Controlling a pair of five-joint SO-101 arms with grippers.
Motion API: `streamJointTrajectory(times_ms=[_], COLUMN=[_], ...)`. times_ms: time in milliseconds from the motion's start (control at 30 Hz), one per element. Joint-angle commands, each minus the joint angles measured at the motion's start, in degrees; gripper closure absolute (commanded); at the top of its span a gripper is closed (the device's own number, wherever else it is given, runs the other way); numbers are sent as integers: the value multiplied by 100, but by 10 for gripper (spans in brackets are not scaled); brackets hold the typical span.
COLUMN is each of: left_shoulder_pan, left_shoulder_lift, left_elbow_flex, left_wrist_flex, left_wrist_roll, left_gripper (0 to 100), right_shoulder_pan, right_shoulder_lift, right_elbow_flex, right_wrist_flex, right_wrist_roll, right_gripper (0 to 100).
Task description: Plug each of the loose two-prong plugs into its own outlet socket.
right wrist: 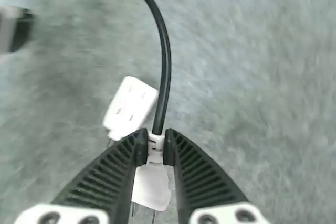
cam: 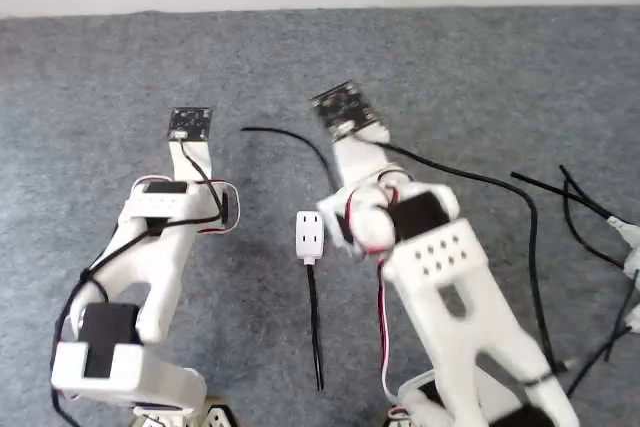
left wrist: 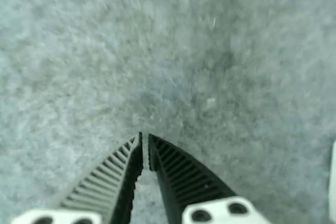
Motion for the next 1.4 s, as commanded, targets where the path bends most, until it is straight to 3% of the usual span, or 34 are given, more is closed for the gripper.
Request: streamJointTrajectory(times_ms=[0, 167, 367, 533, 833, 1367], left_shoulder_pan=[229, 396, 862, 1134, 1459, 1495], left_shoulder_lift=[202, 281, -149, -1046, -2646, -2936], left_elbow_flex=[-558, -637, -119, 963, 2571, 2809], left_wrist_flex=[404, 624, 800, 229, -545, -703], left_wrist_roll=[-457, -1116, -2646, -3393, -3956, -3903], left_gripper=[980, 980, 985, 985, 985, 981], right_shoulder_pan=[-567, -1095, -1095, -1095, -1095, -1095], right_shoulder_lift=[-840, -1305, -1042, -866, -673, -462], right_elbow_flex=[-290, -264, 97, 220, 220, 308], right_wrist_flex=[224, 409, -57, -286, -330, -532], right_wrist_roll=[220, 211, 211, 176, 158, -167], right_gripper=[991, 991, 991, 991, 991, 991])
